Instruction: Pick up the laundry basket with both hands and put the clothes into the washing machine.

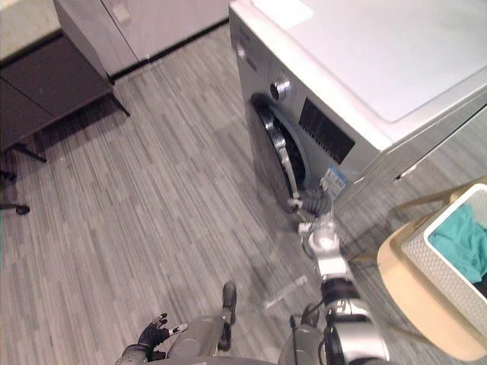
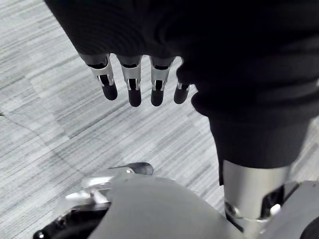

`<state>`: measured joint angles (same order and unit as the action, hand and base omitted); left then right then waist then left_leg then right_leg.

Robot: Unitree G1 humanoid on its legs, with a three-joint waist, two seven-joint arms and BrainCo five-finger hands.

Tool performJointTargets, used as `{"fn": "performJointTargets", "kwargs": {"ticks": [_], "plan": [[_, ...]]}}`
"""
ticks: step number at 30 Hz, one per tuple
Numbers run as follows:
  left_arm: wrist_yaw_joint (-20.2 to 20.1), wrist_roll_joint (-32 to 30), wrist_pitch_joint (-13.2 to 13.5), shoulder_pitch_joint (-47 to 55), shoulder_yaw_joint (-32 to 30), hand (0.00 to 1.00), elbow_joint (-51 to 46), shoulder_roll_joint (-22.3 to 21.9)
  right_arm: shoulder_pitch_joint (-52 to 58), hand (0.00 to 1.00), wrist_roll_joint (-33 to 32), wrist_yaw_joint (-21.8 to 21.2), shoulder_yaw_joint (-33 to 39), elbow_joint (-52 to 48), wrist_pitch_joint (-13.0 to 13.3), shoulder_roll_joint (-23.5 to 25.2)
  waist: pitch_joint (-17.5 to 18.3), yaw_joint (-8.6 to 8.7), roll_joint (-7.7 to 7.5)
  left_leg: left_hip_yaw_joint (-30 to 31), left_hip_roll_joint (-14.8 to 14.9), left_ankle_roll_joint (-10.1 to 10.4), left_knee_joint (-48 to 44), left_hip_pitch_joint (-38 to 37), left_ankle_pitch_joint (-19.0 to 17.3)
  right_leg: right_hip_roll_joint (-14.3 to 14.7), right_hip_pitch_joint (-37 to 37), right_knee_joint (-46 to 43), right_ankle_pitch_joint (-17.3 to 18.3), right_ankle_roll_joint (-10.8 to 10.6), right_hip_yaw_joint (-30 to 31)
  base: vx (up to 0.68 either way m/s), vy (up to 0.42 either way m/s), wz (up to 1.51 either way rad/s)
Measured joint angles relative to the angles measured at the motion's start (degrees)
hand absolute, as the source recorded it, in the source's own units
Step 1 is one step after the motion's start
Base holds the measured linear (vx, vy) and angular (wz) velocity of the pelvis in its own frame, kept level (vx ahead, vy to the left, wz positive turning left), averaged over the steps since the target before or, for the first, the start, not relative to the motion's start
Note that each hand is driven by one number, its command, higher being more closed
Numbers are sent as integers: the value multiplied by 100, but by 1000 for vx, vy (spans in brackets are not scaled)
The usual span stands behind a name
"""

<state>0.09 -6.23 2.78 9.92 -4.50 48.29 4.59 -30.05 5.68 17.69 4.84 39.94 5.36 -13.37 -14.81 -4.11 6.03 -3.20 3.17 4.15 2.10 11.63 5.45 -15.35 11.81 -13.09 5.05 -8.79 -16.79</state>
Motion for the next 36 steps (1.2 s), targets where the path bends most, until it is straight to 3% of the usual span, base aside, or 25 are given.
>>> {"fn": "performJointTargets", "kwargs": {"ticks": [9, 12, 14, 15, 20, 24, 27, 28, 29, 30, 31, 32, 33, 34, 36], "plan": [[127, 404, 34, -253, 63, 0, -312, -5, -1879, 0, -637, 17, -400, 1093, -85, -967, -814, -198, 228, 176, -140, -102, -16, 619, 250, -168, 683, -370, -11, 14, -33, -24, 10, 10], [159, 469, 39, -275, 189, 0, -332, 12, -2271, 0, -761, -69, -663, 1298, -84, -1132, -874, -351, 246, 329, -176, -104, -129, 919, 255, -187, 857, -375, -25, 22, -123, 20, -12, 17], [177, 570, 36, -386, 271, 0, -321, 19, -2386, 0, -810, -111, -797, 1298, -82, -1135, -910, -424, 294, 445, -181, -103, -219, 1028, 254, -186, 858, -375, -25, 22, -211, 33, -38, 25], [210, 591, 36, -450, 340, 0, -319, 16, -2424, 0, -911, 134, -748, 1305, -112, -1056, -938, -490, 299, 489, -176, -101, -272, 1077, 253, -175, 864, -375, -24, 23, -225, 16, -43, 15], [276, 649, 27, -778, 501, 0, -293, 20, -2487, 0, -1088, 338, -801, 1222, -107, -920, -969, -588, 355, 761, -136, -13, -533, 1344, 181, -90, 967, -385, -50, 64, -270, -46, -44, 2], [343, 669, -3, -989, 650, 0, -326, 55, -2487, 0, -1588, 880, -754, 1063, -130, -268, -972, -657, 369, 1254, -53, 160, -709, 1551, 57, 37, 953, -575, 120, 138, -596, -112, -75, 27], [374, 754, -114, -1177, 909, 0, -508, 69, -2496, 0, -1856, 1207, -743, 818, -120, 442, -973, -997, 387, 1821, 24, 469, -585, 1595, -129, 161, 938, -701, 254, 224, -916, -114, -151, 34], [370, 808, -152, -1308, 1090, 0, -629, 47, -2675, 0, -1858, 1123, -744, 751, -93, 657, -977, -1176, 413, 1945, 57, 949, -440, 1639, -485, 157, 908, -599, 285, 302, -1130, -120, -206, 83], [338, 850, -264, -1529, 1255, 0, -742, -31, -3083, 0, -1881, 893, -750, 612, -88, 853, -997, -1389, 446, 2089, -26, 721, -777, 1806, -377, 6, 960, -622, 329, 354, -1356, -99, -169, 90], [312, 851, -295, -1585, 1313, 0, -821, -92, -3320, 0, -1921, 934, -680, 579, -67, 973, -1028, -1509, 532, 2108, -41, 626, -928, 1820, -303, -26, 967, -747, 409, 332, -1435, 9, -144, 71], [277, 897, -343, -1539, 1323, 0, -1008, -179, -3639, 0, -1921, 837, -755, 543, -7, 1095, -1031, -1683, 719, 2118, 20, 588, -1025, 1655, -280, -62, 974, -1076, 569, 295, -1577, 108, -106, 112], [253, 1018, -443, -1618, 1338, 0, -1242, -203, -4116, 0, -1909, 579, -1053, 138, 162, 1164, -1056, -1720, 771, 2173, -2, 459, -888, 1776, -175, -345, 1052, -1675, 899, 373, -1785, 112, -143, 129], [252, 1070, -467, -1636, 1338, 0, -1310, -201, -4318, 0, -1909, 519, -1162, -1, 247, 1187, -1065, -1734, 762, 2162, -28, 481, -873, 1848, -23, -410, 1081, -1833, 1043, 371, -1866, 102, -153, 155], [243, 1144, -513, -1713, 1340, 0, -1353, -210, -4677, 0, -1907, 427, -1346, -193, 369, 1191, -1101, -1930, 709, 2236, -71, 507, -852, 1914, 45, -491, 1100, -1992, 1184, 349, -1921, 67, -128, 80], [238, 1241, -696, -1684, 1340, 0, -1351, -217, -4921, 0, -1908, 328, -1553, -222, 430, 1278, -1109, -2055, 690, 2226, -94, 504, -867, 1924, 64, -501, 1034, -2025, 1244, 330, -1919, 112, -106, 51]]}}
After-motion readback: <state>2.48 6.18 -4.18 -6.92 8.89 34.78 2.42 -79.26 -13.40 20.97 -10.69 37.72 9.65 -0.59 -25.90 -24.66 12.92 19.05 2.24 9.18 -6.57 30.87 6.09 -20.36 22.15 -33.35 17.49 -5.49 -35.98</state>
